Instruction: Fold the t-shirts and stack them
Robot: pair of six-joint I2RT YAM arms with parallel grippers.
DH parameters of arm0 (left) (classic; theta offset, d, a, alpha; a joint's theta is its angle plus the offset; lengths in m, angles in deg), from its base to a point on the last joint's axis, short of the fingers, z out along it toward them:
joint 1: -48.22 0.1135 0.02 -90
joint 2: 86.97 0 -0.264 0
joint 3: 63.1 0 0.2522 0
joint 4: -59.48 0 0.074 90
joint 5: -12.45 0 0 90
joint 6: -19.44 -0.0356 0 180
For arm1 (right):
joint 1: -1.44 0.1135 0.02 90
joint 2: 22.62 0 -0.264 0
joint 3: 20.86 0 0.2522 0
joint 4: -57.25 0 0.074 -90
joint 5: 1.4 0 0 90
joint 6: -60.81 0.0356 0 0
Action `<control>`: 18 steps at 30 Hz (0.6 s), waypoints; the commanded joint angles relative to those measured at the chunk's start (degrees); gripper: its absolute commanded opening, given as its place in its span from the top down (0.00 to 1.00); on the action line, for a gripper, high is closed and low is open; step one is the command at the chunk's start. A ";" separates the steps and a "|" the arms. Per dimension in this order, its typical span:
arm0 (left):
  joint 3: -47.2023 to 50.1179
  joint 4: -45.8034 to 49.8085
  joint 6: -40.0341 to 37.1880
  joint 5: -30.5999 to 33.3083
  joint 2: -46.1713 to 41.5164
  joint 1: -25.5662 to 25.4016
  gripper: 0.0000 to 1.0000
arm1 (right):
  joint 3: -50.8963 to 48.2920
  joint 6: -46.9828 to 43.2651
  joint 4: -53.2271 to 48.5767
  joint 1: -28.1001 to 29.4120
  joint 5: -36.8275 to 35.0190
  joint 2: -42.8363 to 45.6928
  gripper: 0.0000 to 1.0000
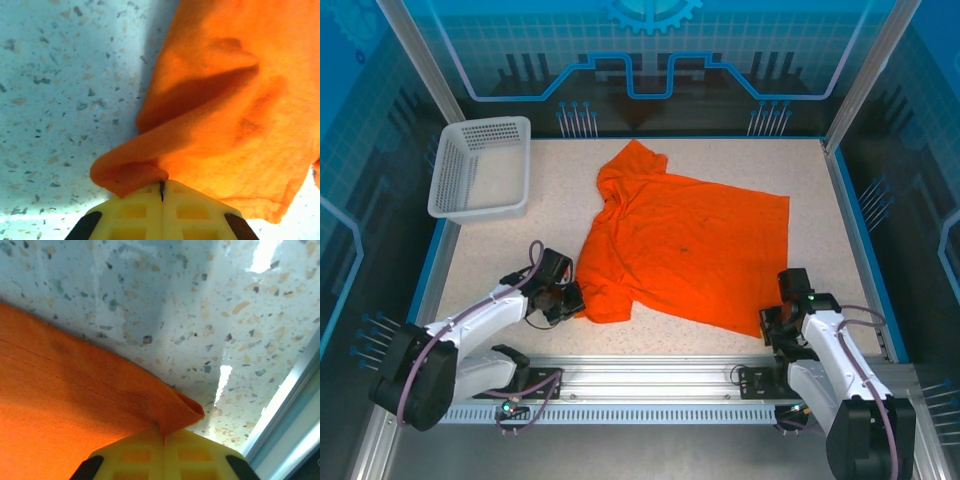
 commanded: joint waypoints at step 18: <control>-26.94 19.20 -7.22 0.28 -2.30 0.33 1.00 | 24.49 -24.37 -1.75 2.02 -1.40 -4.56 1.00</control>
